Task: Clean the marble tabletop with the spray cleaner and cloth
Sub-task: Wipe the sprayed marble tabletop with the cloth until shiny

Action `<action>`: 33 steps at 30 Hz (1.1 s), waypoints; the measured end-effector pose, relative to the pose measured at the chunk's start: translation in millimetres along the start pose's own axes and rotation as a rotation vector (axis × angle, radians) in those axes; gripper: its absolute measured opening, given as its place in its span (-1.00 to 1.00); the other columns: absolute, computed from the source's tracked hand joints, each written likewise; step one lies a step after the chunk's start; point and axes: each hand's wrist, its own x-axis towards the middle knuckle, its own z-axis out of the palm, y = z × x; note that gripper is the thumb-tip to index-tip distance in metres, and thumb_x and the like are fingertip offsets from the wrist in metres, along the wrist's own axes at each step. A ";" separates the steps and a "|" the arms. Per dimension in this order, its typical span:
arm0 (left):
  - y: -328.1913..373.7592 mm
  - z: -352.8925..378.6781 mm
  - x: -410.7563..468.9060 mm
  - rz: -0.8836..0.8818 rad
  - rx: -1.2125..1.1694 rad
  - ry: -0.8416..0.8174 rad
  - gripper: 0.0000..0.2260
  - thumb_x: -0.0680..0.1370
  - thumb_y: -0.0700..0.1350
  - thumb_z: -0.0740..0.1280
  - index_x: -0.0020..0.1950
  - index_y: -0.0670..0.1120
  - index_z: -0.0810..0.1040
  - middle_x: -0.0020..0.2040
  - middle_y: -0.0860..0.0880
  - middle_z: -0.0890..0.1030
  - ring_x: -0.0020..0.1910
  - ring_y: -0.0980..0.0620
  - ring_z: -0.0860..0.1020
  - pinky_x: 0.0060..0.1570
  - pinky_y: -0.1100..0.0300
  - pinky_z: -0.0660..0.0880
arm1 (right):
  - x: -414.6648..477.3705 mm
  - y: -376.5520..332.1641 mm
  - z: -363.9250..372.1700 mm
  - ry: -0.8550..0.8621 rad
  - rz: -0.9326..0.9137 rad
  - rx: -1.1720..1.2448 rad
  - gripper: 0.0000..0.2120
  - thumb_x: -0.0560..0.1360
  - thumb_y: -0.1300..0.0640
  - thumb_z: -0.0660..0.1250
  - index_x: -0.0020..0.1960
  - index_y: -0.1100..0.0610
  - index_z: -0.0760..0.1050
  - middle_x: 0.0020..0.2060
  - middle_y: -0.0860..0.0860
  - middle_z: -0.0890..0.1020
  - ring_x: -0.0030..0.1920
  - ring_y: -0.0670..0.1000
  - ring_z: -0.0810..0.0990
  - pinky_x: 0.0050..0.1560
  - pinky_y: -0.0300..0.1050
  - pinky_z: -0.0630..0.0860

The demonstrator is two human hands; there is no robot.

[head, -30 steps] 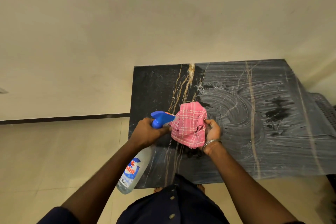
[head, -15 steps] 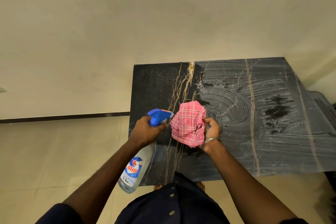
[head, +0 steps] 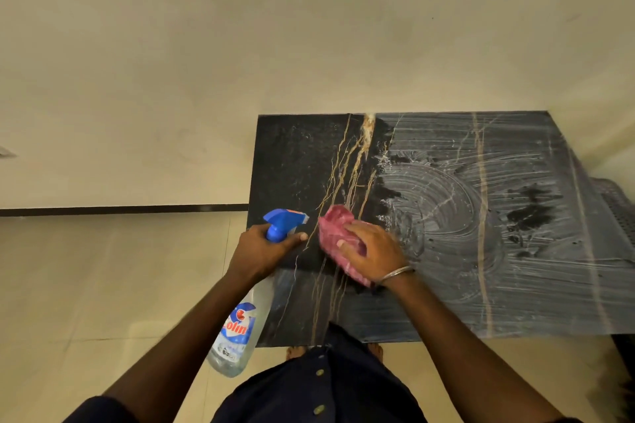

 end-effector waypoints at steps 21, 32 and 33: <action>-48.0 -19.9 -6.2 -0.193 -0.060 0.142 -0.67 0.48 0.16 0.37 -0.03 -0.09 0.51 -0.30 0.00 0.54 -0.32 0.08 0.53 -0.31 0.32 0.38 | 35.3 -106.2 138.4 -0.206 -0.232 -0.395 -0.42 0.38 -0.16 0.43 0.33 0.04 0.45 0.32 0.14 0.52 0.39 0.29 0.40 0.26 0.45 0.34; -52.4 -17.5 -7.0 -0.204 -0.035 0.091 -0.72 0.48 0.15 0.38 -0.25 -0.01 0.45 -0.37 0.00 0.51 -0.38 0.10 0.49 -0.35 0.32 0.36 | 14.8 -55.9 120.4 -0.268 -0.461 -0.471 -0.42 0.59 -0.21 0.15 0.54 -0.20 0.03 0.56 -0.02 0.11 0.55 0.21 0.07 0.43 0.44 -0.02; -51.0 -17.3 -6.1 -0.191 -0.038 0.091 -0.72 0.48 0.15 0.38 -0.26 -0.01 0.45 -0.38 -0.01 0.52 -0.39 0.10 0.49 -0.35 0.31 0.37 | 7.2 -37.4 110.6 -0.253 -0.454 -0.489 -0.44 0.61 -0.21 0.09 0.55 -0.21 0.00 0.58 -0.04 0.03 0.57 0.18 -0.02 0.44 0.43 -0.08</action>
